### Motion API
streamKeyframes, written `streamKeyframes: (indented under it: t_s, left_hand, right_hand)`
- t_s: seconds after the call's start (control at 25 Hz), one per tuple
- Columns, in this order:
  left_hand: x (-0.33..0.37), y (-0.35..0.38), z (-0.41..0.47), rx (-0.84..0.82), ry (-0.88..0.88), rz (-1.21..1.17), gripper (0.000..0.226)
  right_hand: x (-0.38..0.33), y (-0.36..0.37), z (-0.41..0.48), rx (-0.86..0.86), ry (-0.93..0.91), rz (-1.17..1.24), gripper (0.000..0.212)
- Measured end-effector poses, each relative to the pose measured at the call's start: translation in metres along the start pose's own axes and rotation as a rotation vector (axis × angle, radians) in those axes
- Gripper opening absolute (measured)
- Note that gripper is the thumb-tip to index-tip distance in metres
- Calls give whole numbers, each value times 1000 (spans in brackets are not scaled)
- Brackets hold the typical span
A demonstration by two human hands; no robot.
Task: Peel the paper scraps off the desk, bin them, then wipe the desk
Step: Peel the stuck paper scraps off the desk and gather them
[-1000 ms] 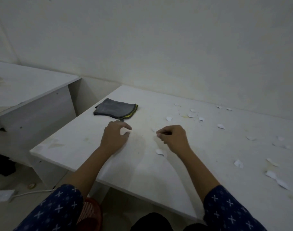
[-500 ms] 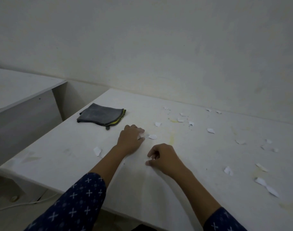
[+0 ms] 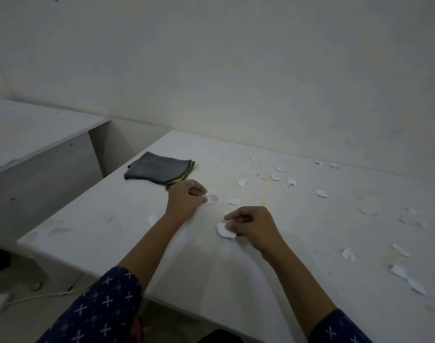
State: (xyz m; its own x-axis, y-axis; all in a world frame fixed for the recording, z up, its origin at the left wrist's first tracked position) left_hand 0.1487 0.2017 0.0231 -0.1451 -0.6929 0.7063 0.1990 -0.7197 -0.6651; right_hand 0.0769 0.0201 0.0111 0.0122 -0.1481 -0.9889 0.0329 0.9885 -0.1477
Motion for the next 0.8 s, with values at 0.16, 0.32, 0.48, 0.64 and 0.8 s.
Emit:
streamKeyframes:
  t_s: [0.16, 0.32, 0.48, 0.64, 0.8]
  left_hand:
    - [-13, -45, -19, -7, -36, -95, 9]
    - [-36, -91, -32, 33, -97, -80, 8]
    - [-60, -110, -44, 17, -157, -49, 8]
    - [-68, -105, -48, 34, -145, 80, 8]
    - [-72, -92, -46, 38, -105, 220, 7]
  right_hand:
    - [-12, 11, -2, 49, -37, 153, 8]
    - [-22, 50, -8, -39, -41, 292, 5]
    - [-17, 92, -10, -98, 13, 332, 11]
    - [-8, 109, -9, -25, -41, 146, 8]
    - [-4, 109, -7, 14, -128, -22, 6]
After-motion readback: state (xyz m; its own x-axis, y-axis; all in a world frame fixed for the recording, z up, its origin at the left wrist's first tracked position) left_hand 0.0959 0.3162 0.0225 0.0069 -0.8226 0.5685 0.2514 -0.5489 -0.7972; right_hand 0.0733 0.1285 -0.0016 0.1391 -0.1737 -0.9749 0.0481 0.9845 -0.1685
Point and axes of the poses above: each hand's wrist, its own z-axis towards the middle knuckle, its own y-axis out of the palm, x = y × z, the point moved 7 cm from there along z, towards the middle knuckle, and after that the axes turned 14 degrees about z, right-handed, at the moved point
